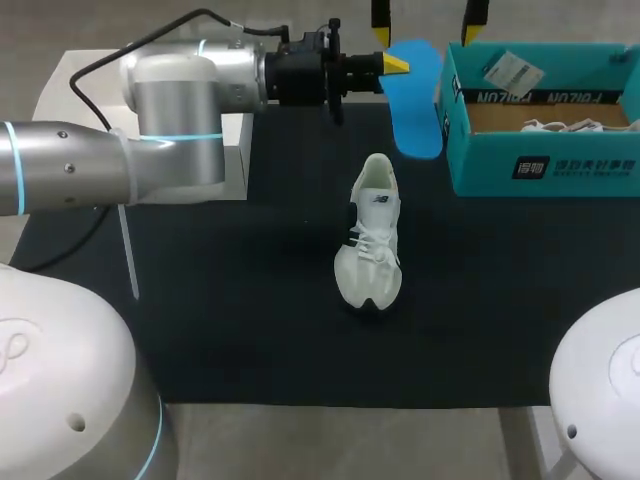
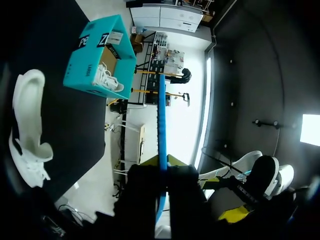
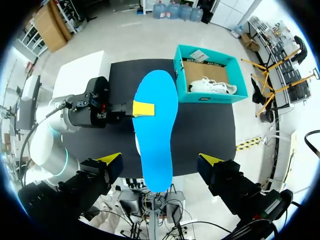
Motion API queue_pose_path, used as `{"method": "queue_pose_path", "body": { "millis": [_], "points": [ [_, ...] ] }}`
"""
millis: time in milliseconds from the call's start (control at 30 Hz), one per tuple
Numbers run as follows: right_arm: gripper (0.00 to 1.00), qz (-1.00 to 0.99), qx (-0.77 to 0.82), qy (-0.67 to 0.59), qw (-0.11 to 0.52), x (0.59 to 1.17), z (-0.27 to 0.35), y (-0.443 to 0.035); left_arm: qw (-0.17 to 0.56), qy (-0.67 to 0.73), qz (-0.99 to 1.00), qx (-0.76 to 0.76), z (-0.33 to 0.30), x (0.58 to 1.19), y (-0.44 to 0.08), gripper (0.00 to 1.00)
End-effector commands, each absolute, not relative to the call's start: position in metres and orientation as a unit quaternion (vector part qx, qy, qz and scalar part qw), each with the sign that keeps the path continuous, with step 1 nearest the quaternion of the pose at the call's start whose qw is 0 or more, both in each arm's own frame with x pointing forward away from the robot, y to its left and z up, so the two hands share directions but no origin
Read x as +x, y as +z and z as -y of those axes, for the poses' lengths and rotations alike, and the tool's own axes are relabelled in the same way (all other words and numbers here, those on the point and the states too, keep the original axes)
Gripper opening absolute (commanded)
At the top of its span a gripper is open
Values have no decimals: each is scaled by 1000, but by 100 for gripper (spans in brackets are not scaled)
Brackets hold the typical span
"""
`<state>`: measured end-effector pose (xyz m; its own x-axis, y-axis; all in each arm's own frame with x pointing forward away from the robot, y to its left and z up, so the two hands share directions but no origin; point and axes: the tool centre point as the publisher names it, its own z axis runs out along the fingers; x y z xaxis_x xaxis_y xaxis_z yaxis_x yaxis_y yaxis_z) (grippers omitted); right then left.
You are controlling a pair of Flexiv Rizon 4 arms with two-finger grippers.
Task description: Take the shoe out of the shoebox, open the shoe tongue, remove and reinsert the insole, then place the shoe into the shoebox
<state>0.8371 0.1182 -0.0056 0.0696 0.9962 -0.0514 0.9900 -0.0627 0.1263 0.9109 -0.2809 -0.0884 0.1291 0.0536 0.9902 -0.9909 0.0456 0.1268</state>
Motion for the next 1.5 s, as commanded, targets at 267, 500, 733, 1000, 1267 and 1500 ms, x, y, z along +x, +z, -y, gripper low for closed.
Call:
{"method": "queue_pose_path", "body": {
  "millis": [267, 500, 733, 1000, 1267, 1500],
  "points": [
    [100, -684, 727, 26, 58, 838, -120, -6, 553, 471, 465, 506, 280, 909, -88, 0],
    [100, -687, 726, 35, 33, 838, -120, -6, 551, 469, 467, 508, 280, 908, -88, 0],
    [100, -687, 726, 35, 33, 838, -120, -6, 551, 469, 467, 508, 280, 908, -88, 0],
    [100, -687, 726, 35, 33, 838, -120, -6, 551, 469, 467, 508, 280, 908, -88, 0],
    [100, -687, 726, 35, 33, 838, -120, -6, 551, 469, 467, 508, 280, 908, -88, 0],
    [100, -687, 726, 35, 33, 838, -120, -6, 551, 469, 467, 508, 280, 908, -88, 0]
  ]
}}
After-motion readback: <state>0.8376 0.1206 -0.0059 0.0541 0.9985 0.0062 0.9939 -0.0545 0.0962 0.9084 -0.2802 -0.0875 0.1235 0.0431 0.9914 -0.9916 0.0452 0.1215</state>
